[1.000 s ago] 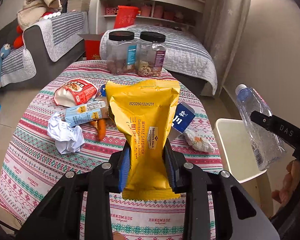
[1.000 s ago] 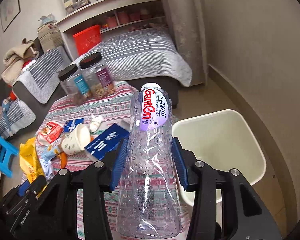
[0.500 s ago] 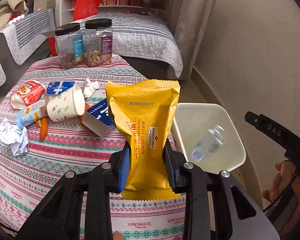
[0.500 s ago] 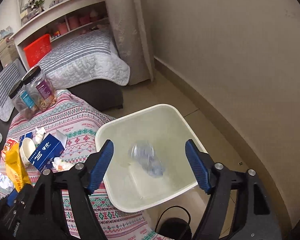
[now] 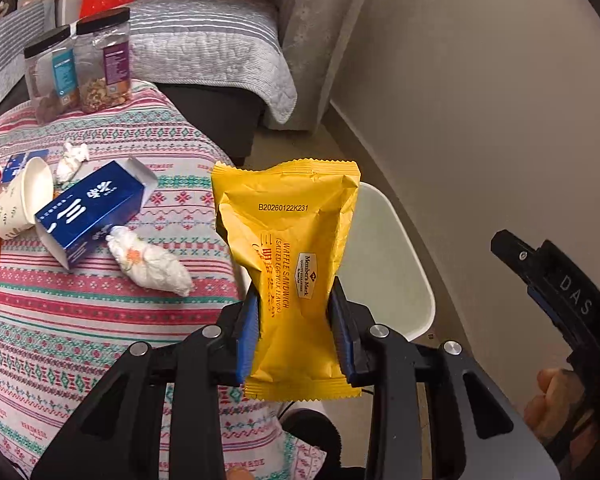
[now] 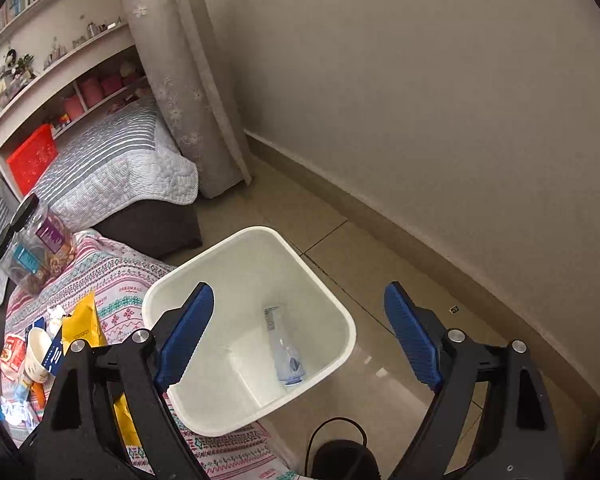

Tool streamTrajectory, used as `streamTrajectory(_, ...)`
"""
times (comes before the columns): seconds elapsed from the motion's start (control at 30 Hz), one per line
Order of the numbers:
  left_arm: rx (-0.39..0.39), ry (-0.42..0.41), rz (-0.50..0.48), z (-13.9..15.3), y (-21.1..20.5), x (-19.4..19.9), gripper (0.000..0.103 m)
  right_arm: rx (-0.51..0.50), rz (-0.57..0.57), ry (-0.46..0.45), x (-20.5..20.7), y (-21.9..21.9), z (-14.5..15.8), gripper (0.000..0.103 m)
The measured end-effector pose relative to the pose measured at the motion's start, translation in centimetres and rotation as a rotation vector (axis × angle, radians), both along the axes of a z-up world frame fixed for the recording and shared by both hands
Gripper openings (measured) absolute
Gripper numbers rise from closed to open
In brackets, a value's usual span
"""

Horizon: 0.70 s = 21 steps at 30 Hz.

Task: Collect trash
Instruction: 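Move the left tool over the wastebasket and release the yellow packet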

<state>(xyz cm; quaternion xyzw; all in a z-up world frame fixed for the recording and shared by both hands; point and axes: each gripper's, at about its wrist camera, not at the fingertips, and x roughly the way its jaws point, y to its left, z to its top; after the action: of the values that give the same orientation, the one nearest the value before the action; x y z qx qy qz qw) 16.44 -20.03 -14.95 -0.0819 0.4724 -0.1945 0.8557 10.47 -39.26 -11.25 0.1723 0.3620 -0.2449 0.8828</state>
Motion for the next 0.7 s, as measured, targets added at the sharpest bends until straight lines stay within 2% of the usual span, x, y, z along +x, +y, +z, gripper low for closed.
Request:
streamTrajectory(0.13,-0.054,0.018,-0.031,0.1,-1.3,0.9,0.054,0.001,-0.04,-0.012,-0.8,-1.0,0.2,0.085)
streamTrajectory(0.23,-0.035,0.02,-0.033,0.3,-1.3,1.2,0.061,-0.005,-0.046,-0.02,-0.7,-0.7,0.4,0.087)
streamTrajectory(0.37,-0.001,-0.026,-0.004,1.3,0.4,1.5,0.068,-0.04,-0.048,-0.049,-0.6,0.5,1.1,0.093)
streamTrajectory(0.43,-0.016,-0.026,0.0,1.5,1.4,1.7,0.072,-0.065,-0.048,-0.063,-0.5,1.2,1.4,0.094)
streamTrajectory(0.53,-0.042,-0.019,-0.008,2.0,2.6,2.0,0.072,-0.101,-0.047,-0.075,-0.5,2.1,1.8,0.096)
streamTrajectory(0.7,-0.048,-0.034,0.002,2.8,4.7,1.8,0.076,-0.089,-0.028,-0.06,0.1,3.1,1.5,0.096)
